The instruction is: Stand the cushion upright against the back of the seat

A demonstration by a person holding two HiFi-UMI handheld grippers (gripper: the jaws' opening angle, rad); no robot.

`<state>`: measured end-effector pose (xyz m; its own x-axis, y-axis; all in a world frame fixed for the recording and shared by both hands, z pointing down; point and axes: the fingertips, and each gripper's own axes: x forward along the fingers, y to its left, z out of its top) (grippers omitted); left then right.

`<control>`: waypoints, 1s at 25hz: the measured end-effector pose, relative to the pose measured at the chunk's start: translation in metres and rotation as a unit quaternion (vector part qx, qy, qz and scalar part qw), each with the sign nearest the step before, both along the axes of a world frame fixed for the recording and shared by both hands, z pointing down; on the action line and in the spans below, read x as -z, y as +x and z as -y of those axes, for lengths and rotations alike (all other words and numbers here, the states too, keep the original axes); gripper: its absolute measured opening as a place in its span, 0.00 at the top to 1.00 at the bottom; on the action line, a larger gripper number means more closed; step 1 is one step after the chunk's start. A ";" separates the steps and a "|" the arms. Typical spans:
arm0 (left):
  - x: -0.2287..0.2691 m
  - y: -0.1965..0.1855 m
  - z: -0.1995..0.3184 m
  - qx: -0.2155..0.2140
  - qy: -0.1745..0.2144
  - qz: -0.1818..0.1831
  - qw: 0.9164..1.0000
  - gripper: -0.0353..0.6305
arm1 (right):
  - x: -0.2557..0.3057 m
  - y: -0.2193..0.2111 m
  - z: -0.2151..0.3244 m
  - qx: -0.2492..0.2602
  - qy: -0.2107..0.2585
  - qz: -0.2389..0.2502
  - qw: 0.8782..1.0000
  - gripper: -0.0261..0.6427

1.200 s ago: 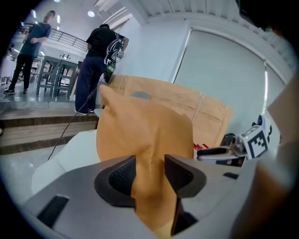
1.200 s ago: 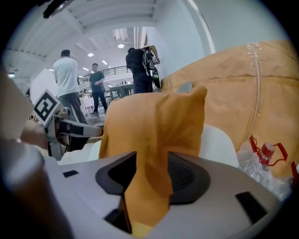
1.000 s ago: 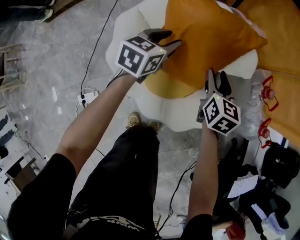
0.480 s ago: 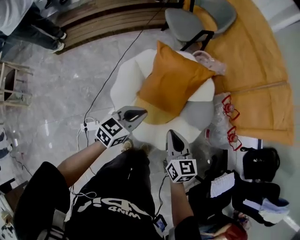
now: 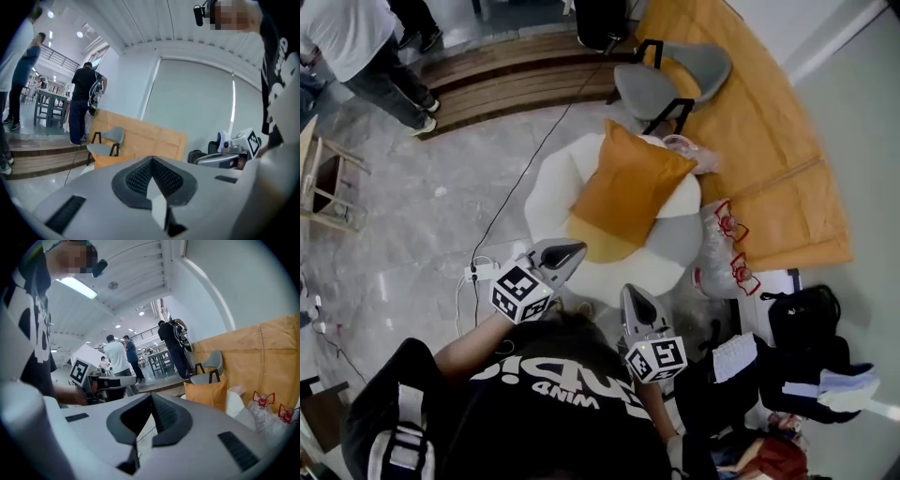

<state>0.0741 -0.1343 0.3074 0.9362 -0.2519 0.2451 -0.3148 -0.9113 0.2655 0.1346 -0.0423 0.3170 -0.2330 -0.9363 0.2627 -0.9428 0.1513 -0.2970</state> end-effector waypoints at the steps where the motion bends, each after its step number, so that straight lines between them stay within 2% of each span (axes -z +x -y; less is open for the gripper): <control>1: 0.007 -0.001 -0.002 0.005 0.008 -0.005 1.000 0.94 | 0.003 -0.002 0.000 0.001 0.008 0.004 1.000 0.93; 6: 0.028 -0.005 -0.023 -0.013 0.045 -0.012 0.999 0.94 | 0.016 -0.017 0.003 0.027 0.031 0.009 0.999 0.93; 17: 0.038 -0.015 -0.034 -0.009 0.055 -0.019 0.998 0.94 | 0.024 -0.030 0.002 0.038 0.040 -0.002 0.998 0.93; 25: 0.036 -0.020 -0.031 -0.009 0.046 -0.017 0.999 0.94 | 0.021 -0.036 0.003 0.046 0.033 -0.013 0.998 0.93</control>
